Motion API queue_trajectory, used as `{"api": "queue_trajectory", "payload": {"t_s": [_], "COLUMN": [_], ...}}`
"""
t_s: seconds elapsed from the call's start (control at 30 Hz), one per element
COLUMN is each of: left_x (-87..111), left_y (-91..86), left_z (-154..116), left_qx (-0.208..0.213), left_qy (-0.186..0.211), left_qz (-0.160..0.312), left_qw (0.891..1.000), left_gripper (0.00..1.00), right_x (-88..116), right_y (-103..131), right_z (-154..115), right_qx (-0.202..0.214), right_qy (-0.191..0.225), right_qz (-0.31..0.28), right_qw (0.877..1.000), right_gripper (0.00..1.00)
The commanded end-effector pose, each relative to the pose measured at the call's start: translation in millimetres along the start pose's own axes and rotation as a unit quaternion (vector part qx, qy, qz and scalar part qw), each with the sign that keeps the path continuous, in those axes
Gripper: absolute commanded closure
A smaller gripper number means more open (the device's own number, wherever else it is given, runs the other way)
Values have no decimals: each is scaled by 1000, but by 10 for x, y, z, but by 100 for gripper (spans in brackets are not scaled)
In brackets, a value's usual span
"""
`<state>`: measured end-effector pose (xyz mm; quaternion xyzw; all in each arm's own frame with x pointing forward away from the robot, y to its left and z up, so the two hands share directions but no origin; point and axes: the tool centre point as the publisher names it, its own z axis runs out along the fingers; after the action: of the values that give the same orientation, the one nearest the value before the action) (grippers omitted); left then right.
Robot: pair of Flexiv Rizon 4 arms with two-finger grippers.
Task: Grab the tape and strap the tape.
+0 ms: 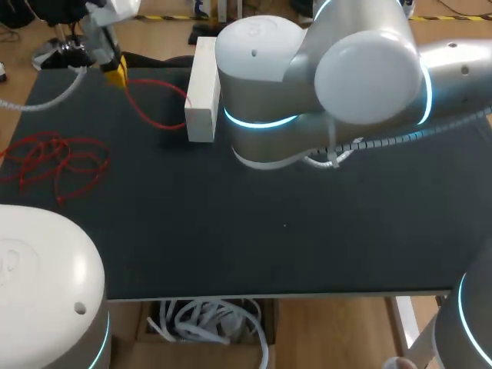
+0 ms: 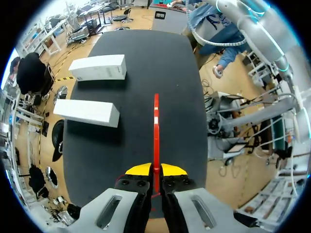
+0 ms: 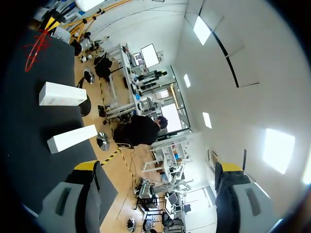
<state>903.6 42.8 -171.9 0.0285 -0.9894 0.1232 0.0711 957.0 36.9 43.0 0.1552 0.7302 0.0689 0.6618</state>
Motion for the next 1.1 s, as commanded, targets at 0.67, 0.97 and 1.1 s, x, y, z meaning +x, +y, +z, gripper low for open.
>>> {"api": "queue_trajectory", "payload": {"t_s": [0.67,0.97,1.1], "left_x": [45,29,-27], "left_y": [1078,1347,1440], "left_z": [475,528,532], "left_qx": [7,0,1], "left_qy": [139,137,136], "left_qz": [-75,-71,-78], "left_qw": [987,988,988], "left_gripper": [100,100,100], "right_x": [-26,-26,-26], "right_y": [-1,-1,-1], "right_z": [-4,-4,-4], "right_qx": [0,0,0], "right_qy": [3,3,3], "right_qz": [-1,-1,-1], "right_qw": [1000,1000,1000], "right_gripper": [0,0,0]}}
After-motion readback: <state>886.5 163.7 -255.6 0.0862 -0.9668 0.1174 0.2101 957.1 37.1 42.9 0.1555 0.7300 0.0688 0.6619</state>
